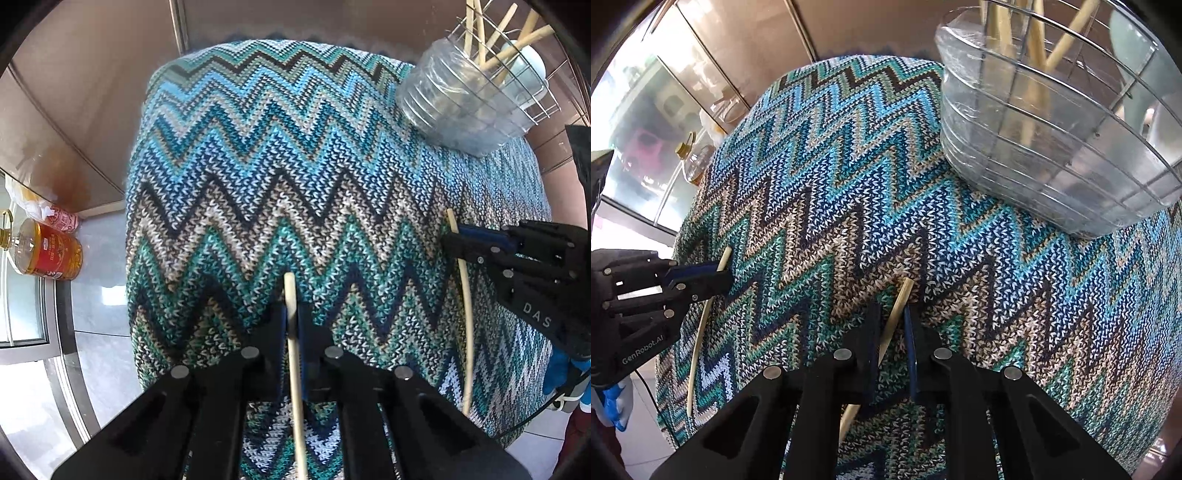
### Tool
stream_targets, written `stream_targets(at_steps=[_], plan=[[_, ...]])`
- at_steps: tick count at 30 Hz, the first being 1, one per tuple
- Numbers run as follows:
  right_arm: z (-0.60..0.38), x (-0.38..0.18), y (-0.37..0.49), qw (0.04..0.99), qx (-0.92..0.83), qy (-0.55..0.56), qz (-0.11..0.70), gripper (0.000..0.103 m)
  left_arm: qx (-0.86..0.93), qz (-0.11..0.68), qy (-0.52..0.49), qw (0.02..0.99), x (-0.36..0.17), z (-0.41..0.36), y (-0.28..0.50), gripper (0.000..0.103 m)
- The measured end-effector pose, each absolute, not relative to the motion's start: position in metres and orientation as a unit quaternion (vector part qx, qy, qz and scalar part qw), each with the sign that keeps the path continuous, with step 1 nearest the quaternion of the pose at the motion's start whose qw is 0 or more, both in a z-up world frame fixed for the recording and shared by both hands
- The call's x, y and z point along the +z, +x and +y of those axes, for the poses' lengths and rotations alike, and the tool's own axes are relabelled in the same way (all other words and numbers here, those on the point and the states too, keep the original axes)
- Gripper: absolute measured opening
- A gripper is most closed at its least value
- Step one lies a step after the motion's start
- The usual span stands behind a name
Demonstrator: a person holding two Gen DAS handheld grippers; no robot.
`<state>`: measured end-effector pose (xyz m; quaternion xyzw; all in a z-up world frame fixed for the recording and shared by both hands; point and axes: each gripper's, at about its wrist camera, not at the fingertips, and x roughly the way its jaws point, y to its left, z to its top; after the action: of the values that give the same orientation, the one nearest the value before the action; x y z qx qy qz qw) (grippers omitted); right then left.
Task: Organize utensils
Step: 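Grasp a chopstick with the left tool while the right tool grasps the last chopstick, then carry both chopsticks over the holder and open both tools to drop them in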
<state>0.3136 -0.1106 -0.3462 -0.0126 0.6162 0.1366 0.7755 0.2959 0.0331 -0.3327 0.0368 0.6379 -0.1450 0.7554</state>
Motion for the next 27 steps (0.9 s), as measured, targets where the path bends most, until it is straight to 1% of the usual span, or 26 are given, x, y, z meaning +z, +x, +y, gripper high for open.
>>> stream_targets(at_steps=[2,6,12,15,19,23,27], plan=[[-0.119,-0.342,0.308,0.78,0.144,0.002,0.61,0.006,-0.142,0.633,0.029,0.76,-0.331,0.029,0.289,0.004],[-0.129,-0.323,0.288,0.8,0.169,0.014,0.576,0.005,-0.139,0.614,0.024,0.776,-0.318,0.034,0.274,0.004],[-0.147,-0.277,0.241,0.842,0.203,0.033,0.499,0.005,-0.139,0.569,0.009,0.811,-0.276,0.038,0.24,0.004],[-0.157,-0.25,0.213,0.865,0.213,0.041,0.451,0.005,-0.147,0.535,-0.001,0.832,-0.247,0.038,0.22,0.004],[-0.175,-0.205,0.188,0.898,0.219,0.053,0.377,0.005,-0.166,0.471,-0.015,0.866,-0.193,0.036,0.201,0.004],[-0.19,-0.154,0.181,0.931,0.212,0.06,0.292,0.005,-0.189,0.394,-0.032,0.899,-0.131,0.035,0.203,0.004],[-0.203,-0.103,0.193,0.962,0.187,0.07,0.187,0.006,-0.206,0.311,-0.064,0.926,-0.076,0.025,0.214,0.004]])
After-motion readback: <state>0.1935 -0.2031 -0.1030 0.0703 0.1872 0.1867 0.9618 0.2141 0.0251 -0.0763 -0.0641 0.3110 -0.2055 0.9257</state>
